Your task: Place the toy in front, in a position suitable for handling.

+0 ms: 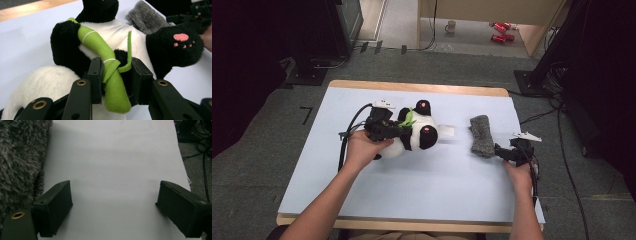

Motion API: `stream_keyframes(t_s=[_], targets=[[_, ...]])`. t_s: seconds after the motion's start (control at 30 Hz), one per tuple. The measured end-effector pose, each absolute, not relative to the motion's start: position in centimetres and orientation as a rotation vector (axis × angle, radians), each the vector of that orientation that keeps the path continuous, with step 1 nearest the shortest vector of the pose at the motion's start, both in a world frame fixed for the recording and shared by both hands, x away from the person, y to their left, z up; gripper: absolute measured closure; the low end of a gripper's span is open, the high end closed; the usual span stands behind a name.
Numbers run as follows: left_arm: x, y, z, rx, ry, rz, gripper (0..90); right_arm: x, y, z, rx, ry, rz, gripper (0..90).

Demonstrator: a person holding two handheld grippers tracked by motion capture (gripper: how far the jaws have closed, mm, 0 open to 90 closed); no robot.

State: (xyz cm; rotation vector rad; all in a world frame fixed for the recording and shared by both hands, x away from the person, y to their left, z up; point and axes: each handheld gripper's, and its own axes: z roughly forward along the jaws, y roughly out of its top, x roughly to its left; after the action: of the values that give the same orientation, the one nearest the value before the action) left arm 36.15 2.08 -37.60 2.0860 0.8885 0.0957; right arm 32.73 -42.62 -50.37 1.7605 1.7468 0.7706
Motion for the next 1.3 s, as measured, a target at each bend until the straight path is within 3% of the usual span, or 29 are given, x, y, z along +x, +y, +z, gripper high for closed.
stream_keyframes(t_s=[0.33, 0.6, 0.87, 1.1, 1.3], targets=[[33.3, 1.2, -38.7, 2.077, 0.858, 0.067, 64.8, 32.8, -42.7, -50.3, 1.758, 1.753, 0.768, 12.4], [32.5, 0.8, -40.1, 2.065, 0.818, 0.039, 63.3, 32.9, -43.0, -49.4, 1.797, 1.782, 0.769, 22.0], [31.8, 0.1, -40.4, 2.103, 0.772, 0.096, 60.2, 32.9, -43.1, -47.3, 1.773, 1.733, 0.852, 26.9], [31.8, 0.8, -40.4, 2.067, 0.75, 0.091, 51.7, 33.3, -41.5, -45.5, 1.717, 1.747, 0.913, 27.9], [31.6, 1.9, -39.6, 2.004, 0.74, 0.073, 39.2, 34.0, -39.9, -44.9, 1.696, 1.786, 0.96, 31.2]])
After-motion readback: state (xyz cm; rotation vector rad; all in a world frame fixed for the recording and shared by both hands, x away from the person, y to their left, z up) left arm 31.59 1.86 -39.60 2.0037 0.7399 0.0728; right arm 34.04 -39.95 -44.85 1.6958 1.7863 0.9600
